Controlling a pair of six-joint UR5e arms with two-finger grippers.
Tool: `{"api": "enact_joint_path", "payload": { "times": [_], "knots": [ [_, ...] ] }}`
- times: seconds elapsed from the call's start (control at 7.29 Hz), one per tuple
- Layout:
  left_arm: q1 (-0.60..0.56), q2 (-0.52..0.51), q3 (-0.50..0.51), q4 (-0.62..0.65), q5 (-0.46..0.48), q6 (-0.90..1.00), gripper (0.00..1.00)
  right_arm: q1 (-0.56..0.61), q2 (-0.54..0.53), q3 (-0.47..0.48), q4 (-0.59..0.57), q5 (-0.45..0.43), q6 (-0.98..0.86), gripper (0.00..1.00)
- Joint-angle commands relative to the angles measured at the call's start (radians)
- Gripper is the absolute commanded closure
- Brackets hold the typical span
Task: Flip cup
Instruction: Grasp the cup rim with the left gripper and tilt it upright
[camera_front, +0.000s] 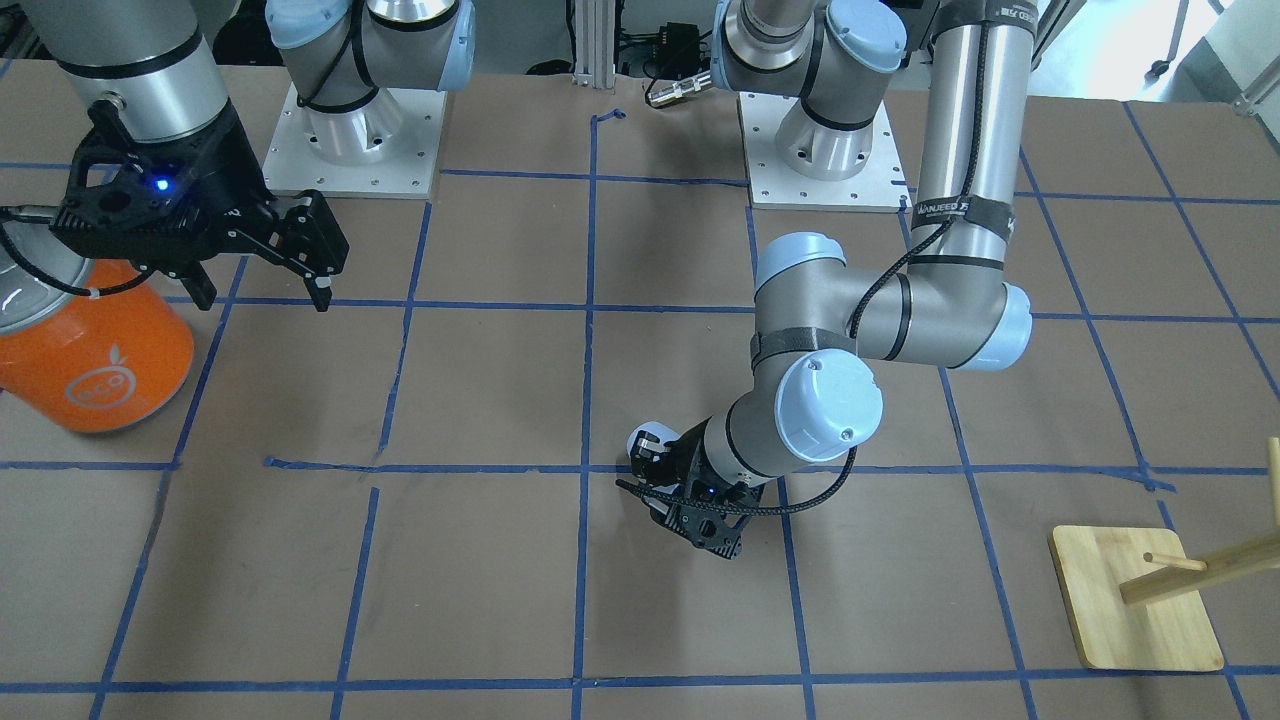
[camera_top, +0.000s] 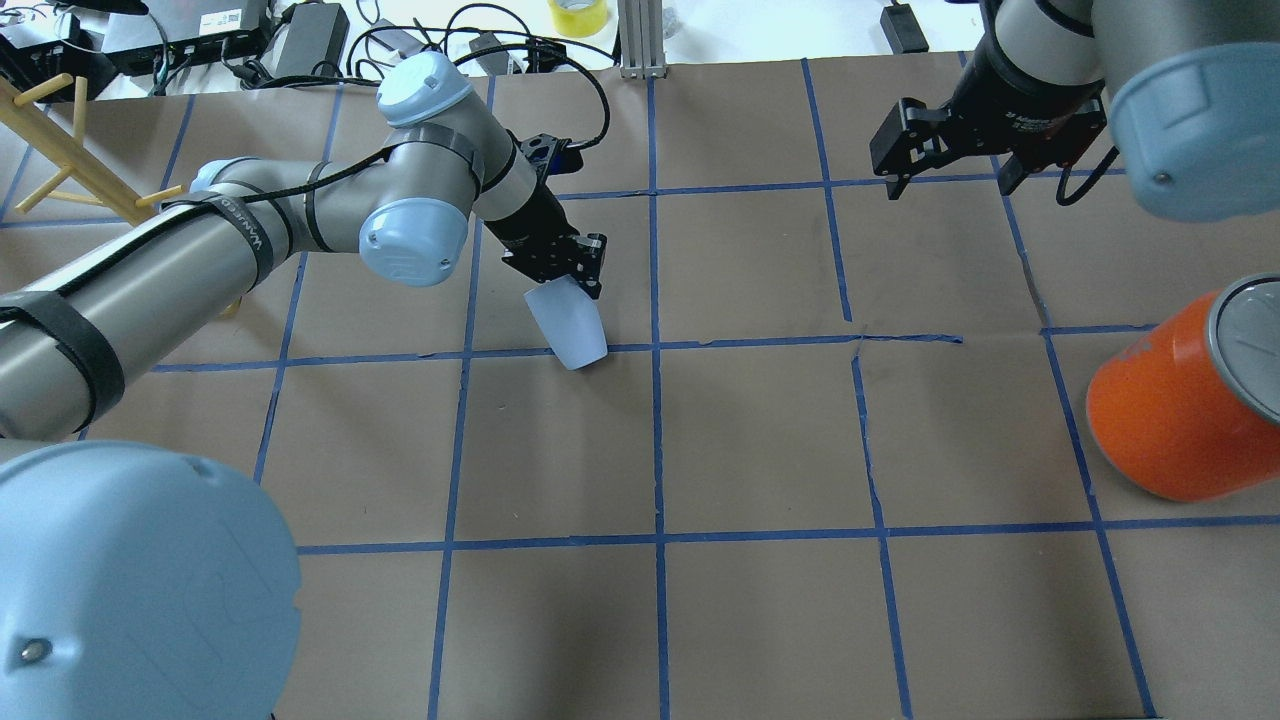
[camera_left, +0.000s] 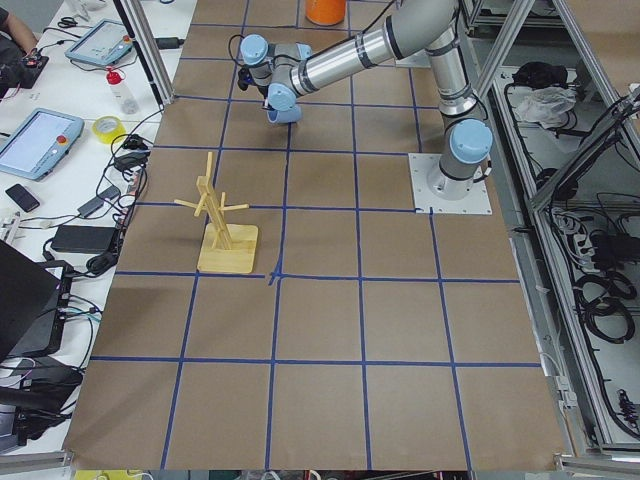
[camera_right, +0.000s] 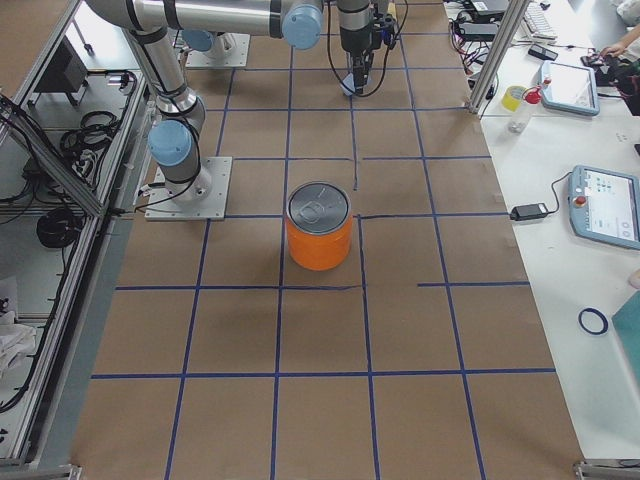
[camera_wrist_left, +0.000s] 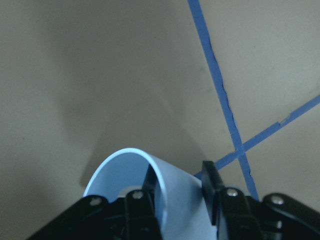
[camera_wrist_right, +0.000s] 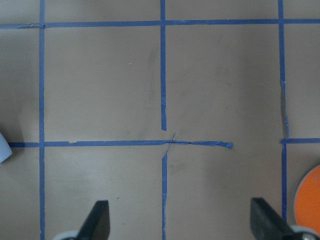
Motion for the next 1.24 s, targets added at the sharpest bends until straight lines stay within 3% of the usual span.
{"api": "enact_joint_path", "payload": {
  "times": [0.0, 0.55, 0.82, 0.96, 1.1],
  "knots": [
    [-0.001, 0.007, 0.004, 0.0, 0.046, -0.077, 1.0, -0.002, 0.0, 0.005, 0.0, 0.002, 0.001, 0.0],
    [-0.017, 0.068, 0.016, 0.012, 0.193, -0.162, 1.0, -0.002, 0.0, 0.007, 0.001, 0.003, -0.001, 0.0],
    [-0.02, 0.102, 0.016, 0.018, 0.215, -0.165, 1.0, 0.0, 0.0, 0.007, 0.001, 0.003, 0.001, 0.0],
    [-0.02, 0.116, 0.018, 0.053, 0.263, -0.159, 1.0, 0.0, 0.0, 0.007, 0.001, 0.003, 0.001, 0.0],
    [-0.02, 0.133, 0.018, 0.131, 0.382, -0.121, 1.0, 0.0, 0.0, 0.007, 0.0, 0.003, 0.001, 0.0]
  ]
}}
